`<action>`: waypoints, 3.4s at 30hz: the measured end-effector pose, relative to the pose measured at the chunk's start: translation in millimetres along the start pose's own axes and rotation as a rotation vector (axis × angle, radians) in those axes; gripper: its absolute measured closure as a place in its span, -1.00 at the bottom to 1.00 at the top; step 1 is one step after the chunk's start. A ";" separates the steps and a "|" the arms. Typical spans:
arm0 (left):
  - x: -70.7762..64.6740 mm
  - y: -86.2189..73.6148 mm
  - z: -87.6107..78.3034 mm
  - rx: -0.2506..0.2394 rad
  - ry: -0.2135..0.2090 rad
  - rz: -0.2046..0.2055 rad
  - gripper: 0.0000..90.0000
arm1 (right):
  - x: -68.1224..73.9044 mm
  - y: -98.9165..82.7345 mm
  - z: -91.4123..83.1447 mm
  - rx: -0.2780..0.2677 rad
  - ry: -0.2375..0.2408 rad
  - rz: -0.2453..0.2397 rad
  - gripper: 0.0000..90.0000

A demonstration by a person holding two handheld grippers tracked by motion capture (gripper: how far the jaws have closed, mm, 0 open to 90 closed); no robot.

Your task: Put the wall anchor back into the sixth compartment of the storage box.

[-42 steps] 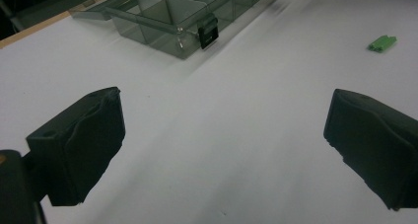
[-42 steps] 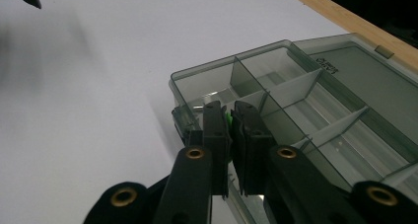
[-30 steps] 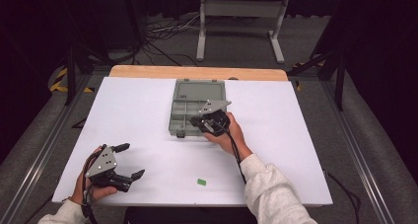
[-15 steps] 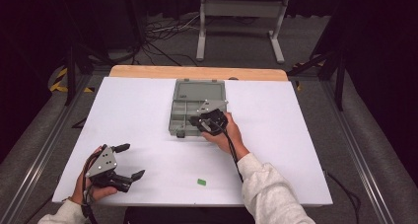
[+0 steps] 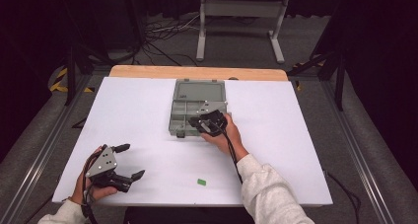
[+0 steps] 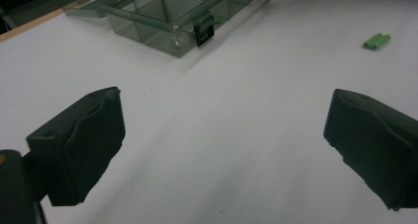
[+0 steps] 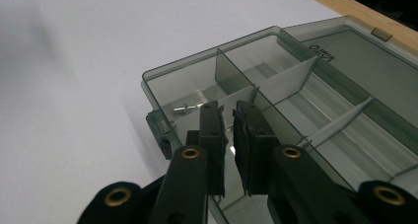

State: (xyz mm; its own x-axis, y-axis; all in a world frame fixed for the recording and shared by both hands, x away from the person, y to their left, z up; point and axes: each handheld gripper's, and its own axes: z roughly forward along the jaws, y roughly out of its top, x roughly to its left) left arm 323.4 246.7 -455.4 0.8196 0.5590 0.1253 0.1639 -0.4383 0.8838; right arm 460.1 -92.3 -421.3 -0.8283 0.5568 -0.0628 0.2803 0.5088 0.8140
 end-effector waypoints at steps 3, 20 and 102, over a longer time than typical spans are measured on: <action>0.0 0.0 0.1 -0.001 -0.001 -0.002 -0.93 | 0.8 -0.6 -3.8 -0.013 0.006 0.002 0.81; -0.8 0.9 1.6 0.006 0.001 0.001 -0.93 | 19.6 -3.7 -45.1 -0.083 0.017 -0.062 0.70; -2.5 2.7 2.8 0.011 0.004 0.013 -0.93 | 87.9 -84.1 -63.1 0.140 0.251 -0.162 0.77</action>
State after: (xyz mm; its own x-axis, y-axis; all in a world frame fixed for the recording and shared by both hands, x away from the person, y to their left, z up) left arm 323.3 242.1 -454.5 0.8198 0.5556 0.1387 0.1592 -0.4537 0.8768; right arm 333.1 -127.7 -458.9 -0.9564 0.2909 -0.0263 0.1850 0.6728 0.7164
